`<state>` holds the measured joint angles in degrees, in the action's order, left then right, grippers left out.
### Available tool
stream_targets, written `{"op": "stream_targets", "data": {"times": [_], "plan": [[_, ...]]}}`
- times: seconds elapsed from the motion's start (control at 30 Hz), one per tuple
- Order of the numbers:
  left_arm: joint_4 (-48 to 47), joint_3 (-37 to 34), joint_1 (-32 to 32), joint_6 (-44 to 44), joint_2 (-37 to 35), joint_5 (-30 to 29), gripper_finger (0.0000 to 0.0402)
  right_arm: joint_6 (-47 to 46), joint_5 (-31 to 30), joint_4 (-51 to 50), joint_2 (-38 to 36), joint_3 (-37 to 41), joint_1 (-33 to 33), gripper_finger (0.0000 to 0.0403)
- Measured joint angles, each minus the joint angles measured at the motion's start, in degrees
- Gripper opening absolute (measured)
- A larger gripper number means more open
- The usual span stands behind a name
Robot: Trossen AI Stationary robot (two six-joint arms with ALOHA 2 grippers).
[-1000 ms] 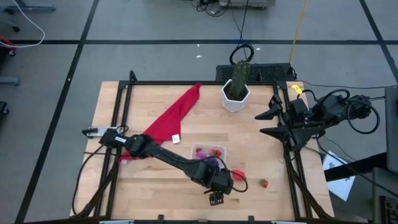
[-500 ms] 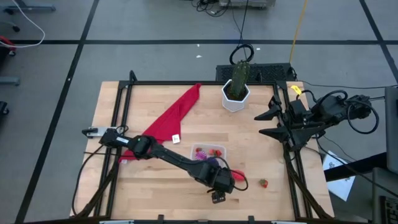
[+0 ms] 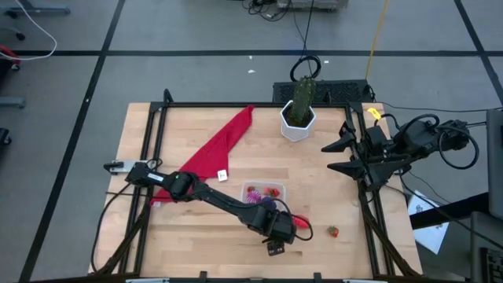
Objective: Pick and placing Produce into tupperware
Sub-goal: Put the purple peach into the transparent bin
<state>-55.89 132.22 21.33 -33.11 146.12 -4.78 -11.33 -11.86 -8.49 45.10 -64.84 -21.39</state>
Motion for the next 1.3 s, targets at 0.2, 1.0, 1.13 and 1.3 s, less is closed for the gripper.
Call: {"op": "stream_targets", "data": {"times": [0.2,1.0,1.13,1.3], "plan": [[-1.39,0.02,0.83,-0.15,0.00,-0.40,0.0374,0.00,0.00,0.00,0.00,0.00,0.00,0.0208],[-0.97,-0.87,1.37,-0.87,0.09,-3.30,0.0374,0.00,0.00,0.07,0.00,0.00,0.00,0.0208],[-0.91,-0.87,1.37,-0.89,0.09,-3.32,0.0372,0.00,0.00,0.07,0.00,0.00,0.00,0.0208],[-0.86,-0.87,1.37,-1.13,0.09,-3.77,0.0343,0.00,0.01,0.07,0.00,0.00,0.00,0.0208]]}}
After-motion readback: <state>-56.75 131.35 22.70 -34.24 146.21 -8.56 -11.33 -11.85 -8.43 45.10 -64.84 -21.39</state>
